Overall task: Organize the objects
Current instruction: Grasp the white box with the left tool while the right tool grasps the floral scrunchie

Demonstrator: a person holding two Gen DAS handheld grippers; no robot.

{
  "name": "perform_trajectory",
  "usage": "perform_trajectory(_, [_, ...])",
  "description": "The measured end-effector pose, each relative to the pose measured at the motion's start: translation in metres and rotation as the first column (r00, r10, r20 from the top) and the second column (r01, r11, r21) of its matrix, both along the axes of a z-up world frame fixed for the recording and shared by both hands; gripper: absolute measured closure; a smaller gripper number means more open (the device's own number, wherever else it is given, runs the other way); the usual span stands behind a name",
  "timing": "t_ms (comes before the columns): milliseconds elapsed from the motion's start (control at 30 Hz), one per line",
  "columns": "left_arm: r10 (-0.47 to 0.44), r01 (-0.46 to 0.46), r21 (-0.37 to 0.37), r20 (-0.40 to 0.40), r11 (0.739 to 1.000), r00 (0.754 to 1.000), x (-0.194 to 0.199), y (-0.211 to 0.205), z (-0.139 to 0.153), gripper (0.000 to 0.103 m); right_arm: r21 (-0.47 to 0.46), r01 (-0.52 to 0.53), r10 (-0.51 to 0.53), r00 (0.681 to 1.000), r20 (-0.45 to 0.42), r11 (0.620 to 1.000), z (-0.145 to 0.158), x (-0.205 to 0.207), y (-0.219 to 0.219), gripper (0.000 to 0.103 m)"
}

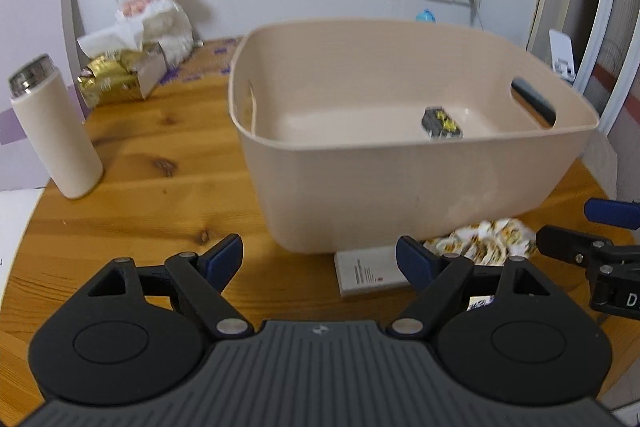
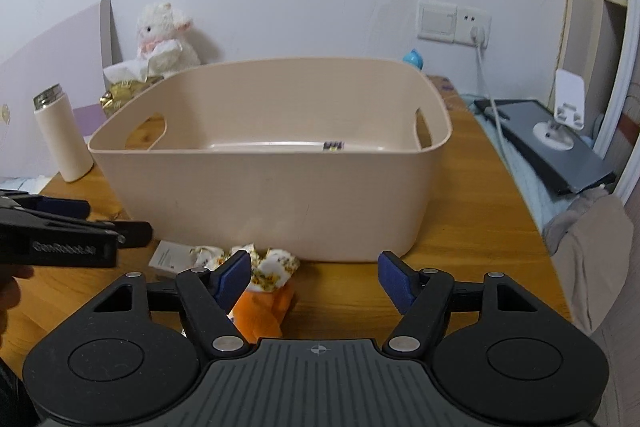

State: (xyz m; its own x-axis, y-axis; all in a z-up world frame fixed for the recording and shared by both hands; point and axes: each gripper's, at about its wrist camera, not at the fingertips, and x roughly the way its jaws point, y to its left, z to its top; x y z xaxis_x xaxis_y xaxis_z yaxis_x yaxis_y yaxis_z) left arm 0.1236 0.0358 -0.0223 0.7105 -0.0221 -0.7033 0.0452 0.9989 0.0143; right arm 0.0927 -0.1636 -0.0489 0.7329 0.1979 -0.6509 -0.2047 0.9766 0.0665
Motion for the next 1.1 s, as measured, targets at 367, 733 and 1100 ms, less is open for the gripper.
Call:
perform_trajectory(367, [-0.045,0.045,-0.002,-0.059,0.999,0.997,0.018,-0.014,-0.029,0.018,0.022,-0.029,0.030,0.998,-0.054,0.999,-0.020,0.019,0.005,0.040])
perform_trajectory(733, [-0.059,0.053,-0.060,-0.113,0.997,0.992,0.033,-0.018,-0.042,0.018,0.050,-0.053,0.057,0.996,-0.075,0.997,-0.027,0.030,0.007,0.063])
perform_trajectory(1100, [-0.081,0.081,-0.008,-0.110,0.997,0.991,0.028,-0.018,-0.043,0.039,0.043,-0.081,0.083,0.995,-0.062,0.996,-0.028,0.024,0.013,0.099])
